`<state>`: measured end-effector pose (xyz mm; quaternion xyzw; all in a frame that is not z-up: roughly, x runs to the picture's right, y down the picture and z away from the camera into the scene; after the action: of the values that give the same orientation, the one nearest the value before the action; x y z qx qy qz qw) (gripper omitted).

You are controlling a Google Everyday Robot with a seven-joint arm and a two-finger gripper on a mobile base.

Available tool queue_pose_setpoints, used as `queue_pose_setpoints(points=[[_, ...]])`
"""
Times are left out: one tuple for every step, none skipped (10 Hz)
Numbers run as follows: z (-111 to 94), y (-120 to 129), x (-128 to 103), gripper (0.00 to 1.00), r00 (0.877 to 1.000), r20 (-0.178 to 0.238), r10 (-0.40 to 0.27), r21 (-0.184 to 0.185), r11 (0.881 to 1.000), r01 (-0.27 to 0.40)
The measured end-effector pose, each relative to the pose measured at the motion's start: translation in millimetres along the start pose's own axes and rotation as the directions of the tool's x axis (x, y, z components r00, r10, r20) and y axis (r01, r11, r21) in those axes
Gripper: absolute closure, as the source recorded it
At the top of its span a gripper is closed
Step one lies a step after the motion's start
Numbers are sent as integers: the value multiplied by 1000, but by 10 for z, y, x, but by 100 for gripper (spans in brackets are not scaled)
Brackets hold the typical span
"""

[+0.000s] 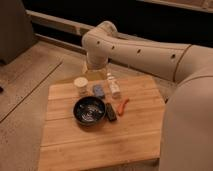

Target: Place the bottle in the ceramic bowl

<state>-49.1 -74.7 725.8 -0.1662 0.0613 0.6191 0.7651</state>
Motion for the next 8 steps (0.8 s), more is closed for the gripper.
queue_pose_setpoints(points=[[71, -89, 58, 35, 1000, -18, -5, 50, 999, 6], [141, -225, 37, 35, 1000, -21, -11, 96, 995, 13], [212, -339, -27, 35, 1000, -18, -20, 123, 992, 22], [320, -428, -138, 35, 999, -11, -35, 131, 991, 36], [408, -492, -242, 35, 999, 3, -43, 121, 992, 42], [493, -544, -376, 35, 998, 32, -45, 91, 995, 42], [545, -580, -495, 35, 997, 67, -39, 50, 998, 35], [582, -664, -654, 35, 992, 122, -11, -23, 1000, 14]])
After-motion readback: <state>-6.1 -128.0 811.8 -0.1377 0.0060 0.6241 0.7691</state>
